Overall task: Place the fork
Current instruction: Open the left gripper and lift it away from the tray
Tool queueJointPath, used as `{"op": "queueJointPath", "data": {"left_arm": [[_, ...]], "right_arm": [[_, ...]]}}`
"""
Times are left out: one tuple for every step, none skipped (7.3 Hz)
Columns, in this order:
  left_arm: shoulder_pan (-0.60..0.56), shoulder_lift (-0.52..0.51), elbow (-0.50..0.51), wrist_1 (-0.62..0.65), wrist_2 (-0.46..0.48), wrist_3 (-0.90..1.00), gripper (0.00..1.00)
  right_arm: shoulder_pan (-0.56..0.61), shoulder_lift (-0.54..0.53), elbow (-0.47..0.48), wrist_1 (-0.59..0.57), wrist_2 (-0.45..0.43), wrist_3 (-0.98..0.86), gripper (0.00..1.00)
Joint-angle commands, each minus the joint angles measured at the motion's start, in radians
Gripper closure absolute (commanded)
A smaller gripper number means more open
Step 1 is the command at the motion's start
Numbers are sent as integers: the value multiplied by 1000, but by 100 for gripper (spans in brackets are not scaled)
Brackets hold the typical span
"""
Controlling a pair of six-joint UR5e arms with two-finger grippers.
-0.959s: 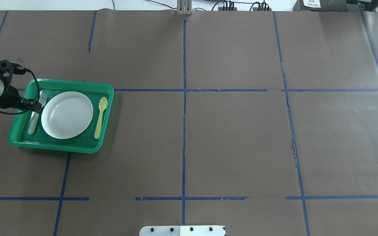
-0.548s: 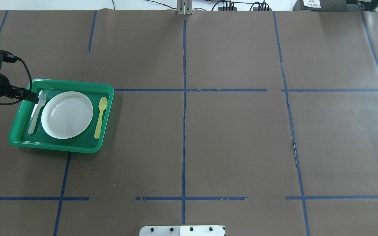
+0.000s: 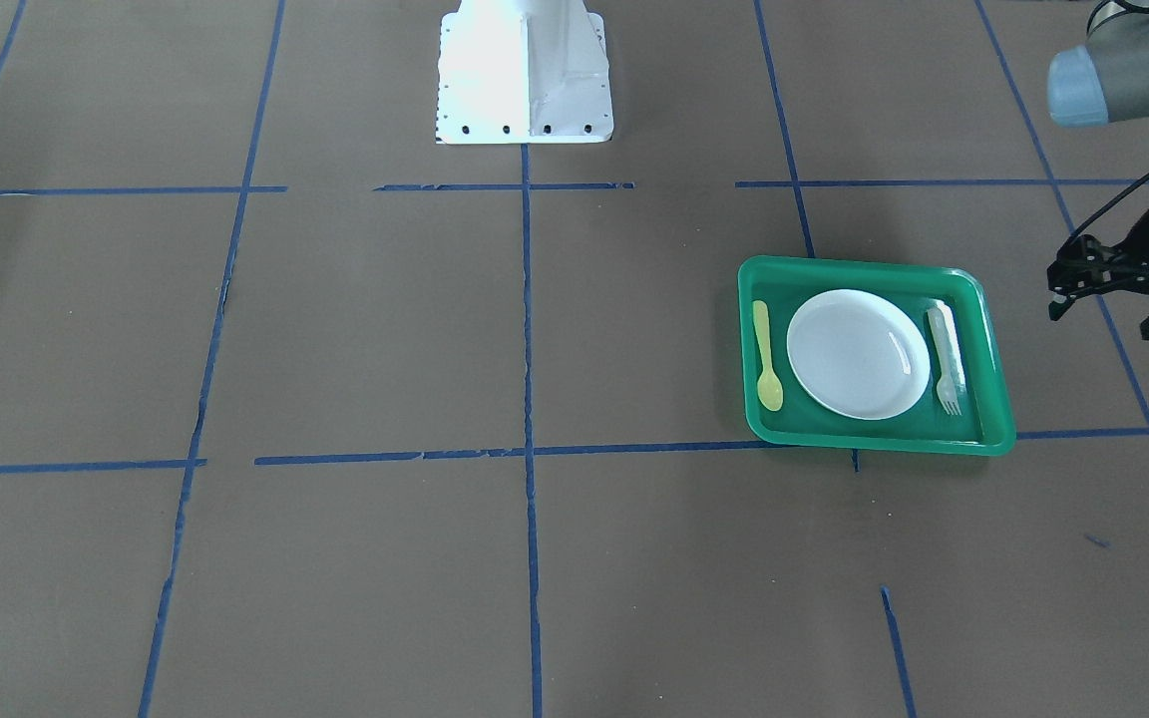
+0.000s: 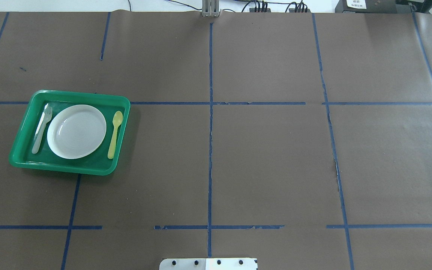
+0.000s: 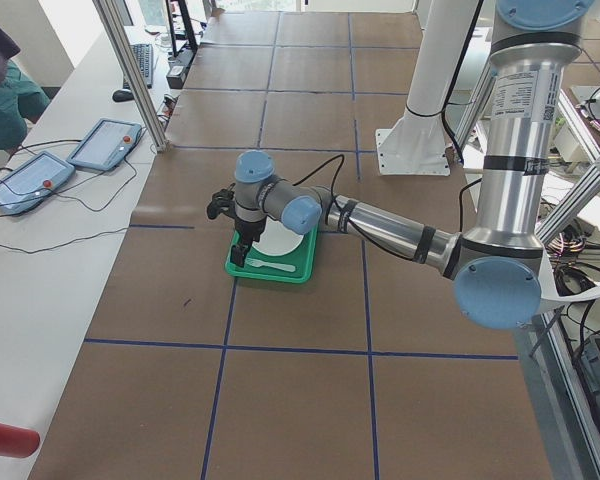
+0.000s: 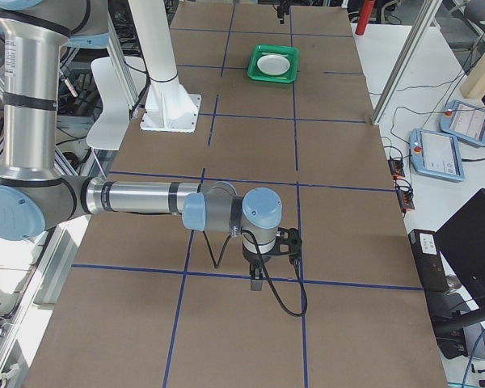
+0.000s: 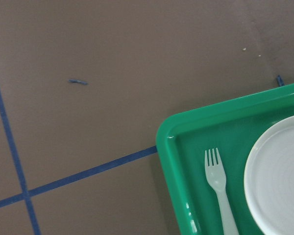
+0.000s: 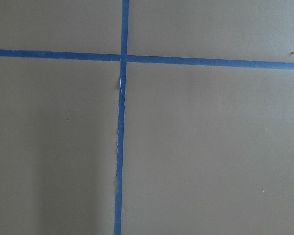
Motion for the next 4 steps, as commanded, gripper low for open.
{"op": "queueJointPath", "data": {"left_arm": [[-217,-6,37,172,-11,337,0],[-300,25,115,170,-158,410,0],[-353,83,167,165,-294,411,0],[-376,104,183,165,-292,402,0]], "right_arm": [[0,0,-1,0,0,0,0],[0,0,-1,0,0,0,0],[0,0,0,0,0,0,0],[0,0,0,0,0,0,0]]}}
